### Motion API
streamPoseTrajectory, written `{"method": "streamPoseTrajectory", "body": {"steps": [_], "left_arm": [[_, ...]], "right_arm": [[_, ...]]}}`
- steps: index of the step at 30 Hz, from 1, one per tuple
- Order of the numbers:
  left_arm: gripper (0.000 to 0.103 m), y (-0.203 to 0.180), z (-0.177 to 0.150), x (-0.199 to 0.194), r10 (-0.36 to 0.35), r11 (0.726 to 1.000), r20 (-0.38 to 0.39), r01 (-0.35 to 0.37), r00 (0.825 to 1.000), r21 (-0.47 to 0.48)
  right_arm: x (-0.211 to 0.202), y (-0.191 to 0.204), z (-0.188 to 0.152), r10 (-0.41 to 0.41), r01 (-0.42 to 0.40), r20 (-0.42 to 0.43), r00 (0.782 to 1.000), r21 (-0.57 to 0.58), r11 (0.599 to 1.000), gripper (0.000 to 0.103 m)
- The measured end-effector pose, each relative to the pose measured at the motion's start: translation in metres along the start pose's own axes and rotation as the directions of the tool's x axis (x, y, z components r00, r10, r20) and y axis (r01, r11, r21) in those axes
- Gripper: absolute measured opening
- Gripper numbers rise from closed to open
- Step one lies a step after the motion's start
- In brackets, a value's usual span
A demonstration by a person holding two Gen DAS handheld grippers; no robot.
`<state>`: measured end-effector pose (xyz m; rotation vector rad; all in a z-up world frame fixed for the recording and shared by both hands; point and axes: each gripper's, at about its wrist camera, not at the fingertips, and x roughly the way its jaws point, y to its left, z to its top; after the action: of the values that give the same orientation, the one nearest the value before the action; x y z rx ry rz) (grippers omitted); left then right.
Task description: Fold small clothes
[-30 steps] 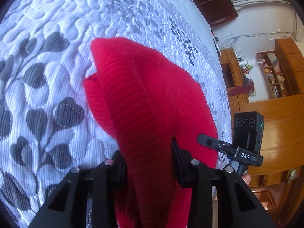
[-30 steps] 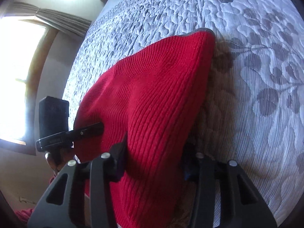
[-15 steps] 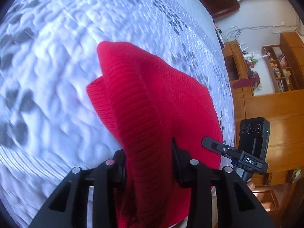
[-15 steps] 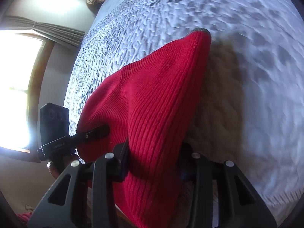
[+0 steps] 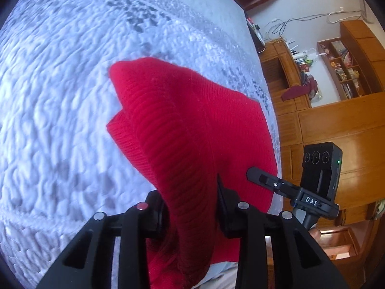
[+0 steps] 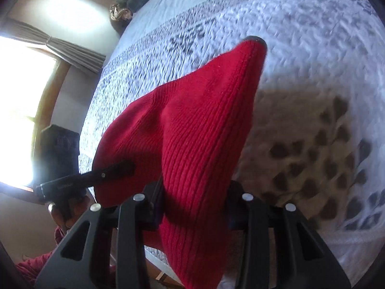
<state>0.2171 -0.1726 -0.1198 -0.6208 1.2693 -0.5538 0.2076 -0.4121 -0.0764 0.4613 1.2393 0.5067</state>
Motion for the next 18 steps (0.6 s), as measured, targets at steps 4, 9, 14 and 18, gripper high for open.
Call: {"method": "streamPoseTrajectory", "body": {"steps": [4,9,14,18], "left_arm": [[0.034,0.005,0.019,0.039,0.080,0.997,-0.003,-0.080,0.997,-0.014],[0.045,0.037,0.022,0.072,0.109,0.992,-0.021,-0.110,0.994,-0.068],[0.056,0.026,0.004,0.049,0.191,0.982,-0.018,-0.190,0.982,0.022],[0.060,0.021,-0.033,0.032,0.209,0.977,-0.041,-0.207,0.977,0.056]], "right_arm": [[0.015,-0.045,0.022,-0.009,0.011,-0.028,1.000,0.063,0.998,0.038],[0.043,-0.088,0.017,0.024,-0.020,-0.035,0.999,0.116,0.993,0.049],[0.023,-0.078,-0.004,-0.009,0.009,-0.003,1.000,0.079,0.997,0.072],[0.002,-0.072,-0.046,0.000,0.001,-0.006,1.000,0.078,0.997,0.076]]}}
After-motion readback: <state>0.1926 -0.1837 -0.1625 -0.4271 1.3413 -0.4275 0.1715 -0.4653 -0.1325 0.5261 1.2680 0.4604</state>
